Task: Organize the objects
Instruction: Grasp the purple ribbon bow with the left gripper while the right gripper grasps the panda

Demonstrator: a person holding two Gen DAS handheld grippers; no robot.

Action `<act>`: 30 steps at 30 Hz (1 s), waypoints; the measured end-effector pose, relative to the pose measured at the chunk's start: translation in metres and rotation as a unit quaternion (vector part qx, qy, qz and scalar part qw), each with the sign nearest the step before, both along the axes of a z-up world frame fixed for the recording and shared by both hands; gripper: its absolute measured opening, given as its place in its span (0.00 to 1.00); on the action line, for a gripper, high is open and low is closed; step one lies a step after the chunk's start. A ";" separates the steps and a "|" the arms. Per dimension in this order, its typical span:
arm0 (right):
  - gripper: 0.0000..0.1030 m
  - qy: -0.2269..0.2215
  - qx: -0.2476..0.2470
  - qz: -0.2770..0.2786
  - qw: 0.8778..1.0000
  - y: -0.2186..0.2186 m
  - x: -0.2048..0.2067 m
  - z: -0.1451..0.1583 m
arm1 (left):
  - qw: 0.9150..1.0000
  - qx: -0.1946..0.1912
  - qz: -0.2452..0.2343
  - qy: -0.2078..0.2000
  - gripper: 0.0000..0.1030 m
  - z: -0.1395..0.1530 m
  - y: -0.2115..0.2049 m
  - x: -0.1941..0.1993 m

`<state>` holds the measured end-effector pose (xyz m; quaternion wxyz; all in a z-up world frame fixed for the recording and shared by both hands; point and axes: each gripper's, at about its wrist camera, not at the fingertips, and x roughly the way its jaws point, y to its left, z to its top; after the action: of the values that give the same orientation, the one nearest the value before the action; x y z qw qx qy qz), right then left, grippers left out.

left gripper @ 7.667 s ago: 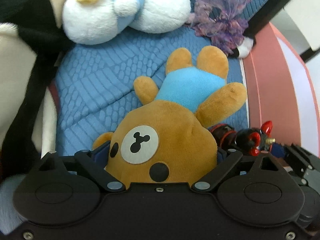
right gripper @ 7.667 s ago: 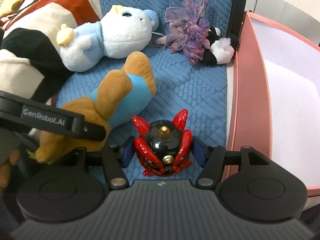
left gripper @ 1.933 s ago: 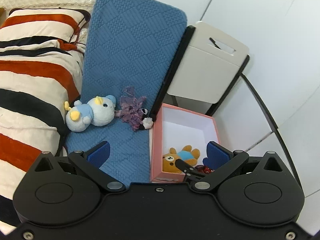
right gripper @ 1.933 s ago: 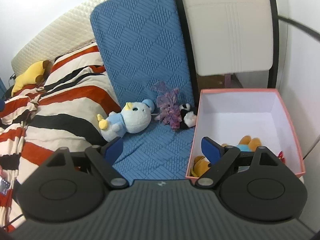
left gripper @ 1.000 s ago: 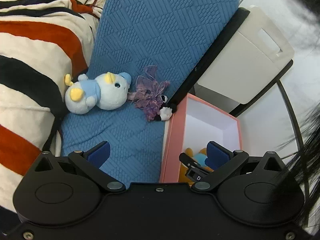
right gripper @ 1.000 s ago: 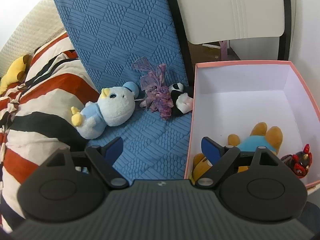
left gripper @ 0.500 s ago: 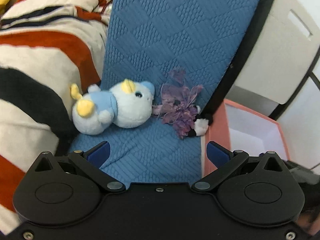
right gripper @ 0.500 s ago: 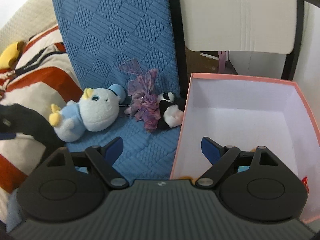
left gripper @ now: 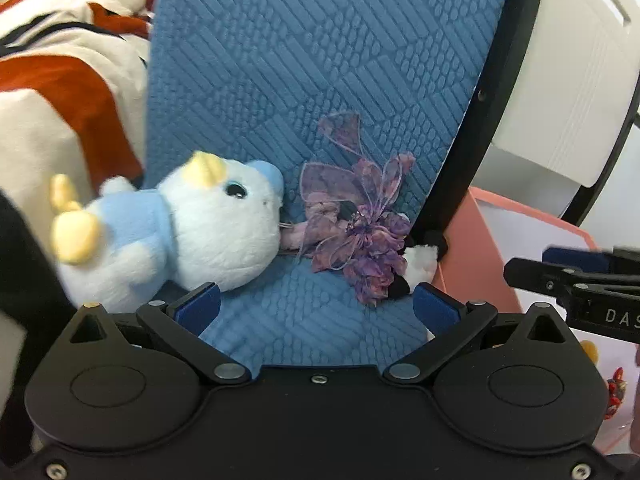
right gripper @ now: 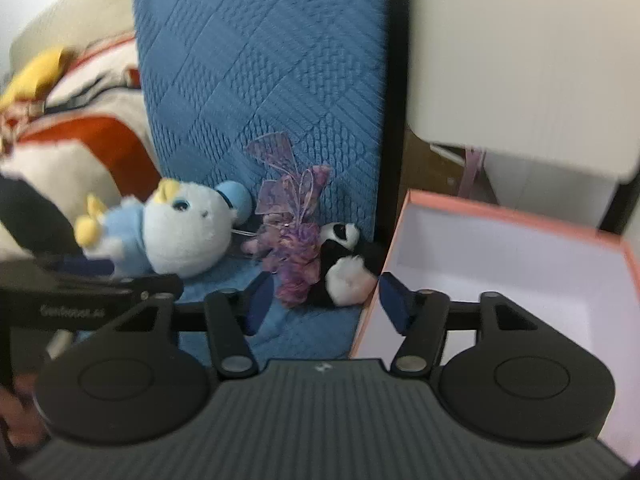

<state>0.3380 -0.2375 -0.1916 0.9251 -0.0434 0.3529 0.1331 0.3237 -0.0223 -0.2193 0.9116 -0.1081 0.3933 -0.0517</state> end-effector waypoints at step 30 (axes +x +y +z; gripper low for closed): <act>0.35 0.137 -0.182 0.092 0.969 0.078 0.110 -0.053 | 0.992 -0.054 -0.110 0.030 0.54 -0.086 -0.041 0.097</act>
<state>0.4476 -0.1596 -0.2444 0.8283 -0.2246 0.4889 0.1564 0.4210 -0.0632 -0.3054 0.8810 -0.1141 0.4265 -0.1698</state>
